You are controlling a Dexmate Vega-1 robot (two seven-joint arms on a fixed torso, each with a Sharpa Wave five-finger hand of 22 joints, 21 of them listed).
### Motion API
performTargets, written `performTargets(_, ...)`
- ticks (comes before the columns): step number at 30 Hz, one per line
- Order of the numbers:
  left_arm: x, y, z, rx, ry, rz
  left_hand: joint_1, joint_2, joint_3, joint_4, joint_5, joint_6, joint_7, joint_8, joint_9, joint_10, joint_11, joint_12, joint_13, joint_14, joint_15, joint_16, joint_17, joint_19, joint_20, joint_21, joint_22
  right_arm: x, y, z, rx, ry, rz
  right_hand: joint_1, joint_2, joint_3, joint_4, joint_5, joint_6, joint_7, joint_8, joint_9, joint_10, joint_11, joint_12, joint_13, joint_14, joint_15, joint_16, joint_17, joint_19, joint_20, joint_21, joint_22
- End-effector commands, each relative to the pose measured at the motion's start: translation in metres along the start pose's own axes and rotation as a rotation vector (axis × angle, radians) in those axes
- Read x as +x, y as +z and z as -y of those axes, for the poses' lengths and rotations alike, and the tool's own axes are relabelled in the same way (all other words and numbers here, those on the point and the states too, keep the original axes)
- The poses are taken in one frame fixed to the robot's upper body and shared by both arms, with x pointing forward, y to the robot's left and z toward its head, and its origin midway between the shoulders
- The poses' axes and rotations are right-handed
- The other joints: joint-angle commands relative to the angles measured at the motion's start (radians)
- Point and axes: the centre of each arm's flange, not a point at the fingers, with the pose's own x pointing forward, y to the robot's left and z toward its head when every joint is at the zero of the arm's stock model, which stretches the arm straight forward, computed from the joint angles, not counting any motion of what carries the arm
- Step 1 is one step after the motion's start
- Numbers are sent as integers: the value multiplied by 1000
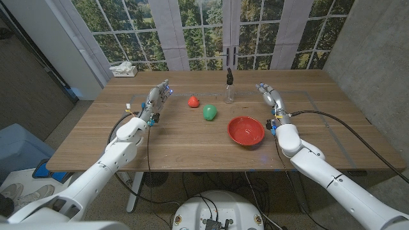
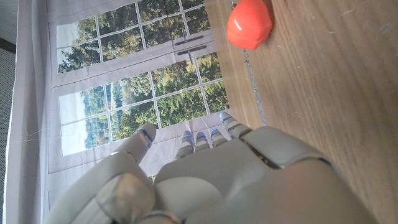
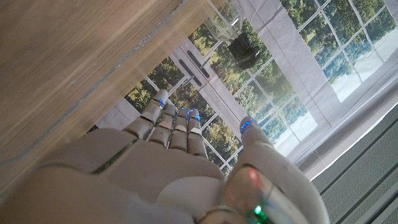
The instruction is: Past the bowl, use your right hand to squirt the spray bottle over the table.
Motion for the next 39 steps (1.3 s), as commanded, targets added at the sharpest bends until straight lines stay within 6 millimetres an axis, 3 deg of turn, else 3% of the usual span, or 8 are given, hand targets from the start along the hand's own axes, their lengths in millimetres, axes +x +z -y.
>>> performTargets(1,-4,0,2,-2,-4,9,4,56,5,-8,3,-3,-2,3,6,-6,2,1,5,-5,-46,1,3,3,-68,4,6,-7,14,-9,-105,10,19,8,10,0,-12,5,1,-5,5,4,2,-1,3,-1,3,-5,-4,0,6,-15,-5,6)
performTargets(19,-11,-1,3,-11,8,19,4,55,4,-11,3,-5,-1,3,6,-8,1,0,6,-6,-45,1,3,3,-67,3,6,0,27,-20,-187,99,-19,-3,11,-21,-31,-2,-79,-21,-15,4,-74,-19,-16,-1,-73,-4,-25,-5,-25,13,-50,8)
performTargets(39,-16,-2,-1,-14,13,23,4,55,3,-15,3,-10,0,2,6,-12,3,0,6,-7,-42,0,3,1,-62,1,6,6,33,-38,-259,124,-5,-9,21,-28,-34,-4,-106,-27,-13,3,-98,-22,-16,-2,-100,-10,-28,-8,-28,11,-67,8)
